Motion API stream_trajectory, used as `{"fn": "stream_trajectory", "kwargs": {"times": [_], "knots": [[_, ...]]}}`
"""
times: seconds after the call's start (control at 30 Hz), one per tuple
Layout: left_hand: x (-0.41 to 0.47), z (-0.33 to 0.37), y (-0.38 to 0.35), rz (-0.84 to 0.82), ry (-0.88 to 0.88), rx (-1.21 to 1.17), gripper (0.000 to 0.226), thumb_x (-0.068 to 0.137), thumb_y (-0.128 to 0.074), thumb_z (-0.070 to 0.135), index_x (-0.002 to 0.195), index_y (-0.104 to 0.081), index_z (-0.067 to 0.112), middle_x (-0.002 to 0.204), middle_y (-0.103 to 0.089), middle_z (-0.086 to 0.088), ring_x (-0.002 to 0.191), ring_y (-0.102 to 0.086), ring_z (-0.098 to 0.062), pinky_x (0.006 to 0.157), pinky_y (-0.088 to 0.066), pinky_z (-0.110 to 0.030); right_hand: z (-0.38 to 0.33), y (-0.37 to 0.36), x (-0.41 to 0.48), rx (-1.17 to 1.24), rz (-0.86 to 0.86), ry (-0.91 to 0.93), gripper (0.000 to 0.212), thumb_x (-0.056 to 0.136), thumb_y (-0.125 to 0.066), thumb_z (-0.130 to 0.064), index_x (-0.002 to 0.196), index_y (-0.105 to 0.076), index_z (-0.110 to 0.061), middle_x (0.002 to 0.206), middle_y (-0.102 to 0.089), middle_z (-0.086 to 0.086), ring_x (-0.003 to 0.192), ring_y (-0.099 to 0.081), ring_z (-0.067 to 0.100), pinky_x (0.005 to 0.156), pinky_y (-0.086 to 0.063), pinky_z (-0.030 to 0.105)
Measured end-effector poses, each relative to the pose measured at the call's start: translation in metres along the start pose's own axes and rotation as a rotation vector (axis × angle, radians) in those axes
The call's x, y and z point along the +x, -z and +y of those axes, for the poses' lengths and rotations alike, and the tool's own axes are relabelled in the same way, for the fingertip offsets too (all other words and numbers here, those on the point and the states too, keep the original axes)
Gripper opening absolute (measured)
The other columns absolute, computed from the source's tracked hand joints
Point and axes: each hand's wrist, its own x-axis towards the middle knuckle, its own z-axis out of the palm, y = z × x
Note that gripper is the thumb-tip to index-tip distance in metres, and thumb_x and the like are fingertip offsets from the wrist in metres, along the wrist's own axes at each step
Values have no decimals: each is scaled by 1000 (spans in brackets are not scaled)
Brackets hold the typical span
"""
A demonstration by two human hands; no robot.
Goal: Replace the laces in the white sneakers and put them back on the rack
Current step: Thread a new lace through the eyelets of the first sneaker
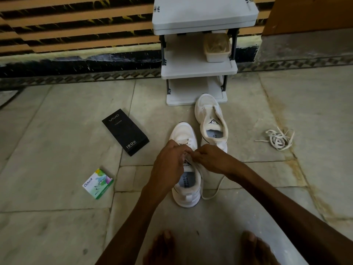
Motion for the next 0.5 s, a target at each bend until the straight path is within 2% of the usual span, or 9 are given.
{"fn": "stream_trajectory", "kwargs": {"times": [0.07, 0.13, 0.23, 0.33, 0.43, 0.5], "knots": [[3, 0, -1, -75, -12, -74, 26, 96, -57, 16, 121, -65, 13, 129, -51, -5, 119, -53, -21, 106, -42, -34, -10, 12, -8, 131, 42, -40, 42, 99, -51, -35, 70, -63, -7, 56, -49, 0, 46, -42, 5, 48, -34, 15], [4, 0, 2, -112, -31, -148, 16, 94, -59, 17, 105, -70, 12, 116, -57, -4, 103, -60, -19, 94, -48, -29, -25, 31, -22, 240, 91, -30, 43, 97, -52, -42, 68, -67, -14, 51, -50, -7, 49, -43, 6, 51, -36, 19], [6, 11, 18, -31, 24, -363, 11, 94, -59, 17, 88, -68, 16, 95, -67, -1, 86, -64, -14, 75, -48, -18, -44, 60, -47, 337, 96, 73, 39, 93, -58, -42, 64, -70, -18, 54, -48, -4, 55, -39, 12, 54, -34, 22], [9, 24, 46, 64, 36, -560, 10, 94, -59, 23, 90, -68, 24, 91, -69, 5, 84, -66, -8, 74, -55, -23, -39, 70, -58, 172, 57, 138, 28, 88, -64, -41, 72, -75, -21, 59, -52, 2, 58, -42, 16, 56, -36, 25], [13, 34, 70, 127, -19, -619, 12, 94, -60, 21, 88, -69, 26, 85, -70, 6, 74, -63, 2, 66, -51, -13, -23, 61, -54, -80, -44, 130, 24, 87, -67, -36, 78, -75, -16, 65, -67, -2, 57, -58, 6, 57, -48, 20], [15, 39, 76, 137, -62, -587, 9, 92, -62, 18, 88, -70, 22, 81, -70, 5, 69, -61, 4, 62, -48, -10, -12, 50, -47, -195, -140, 115, 19, 90, -65, -27, 84, -74, -10, 73, -72, 1, 63, -67, 10, 63, -55, 22]]}}
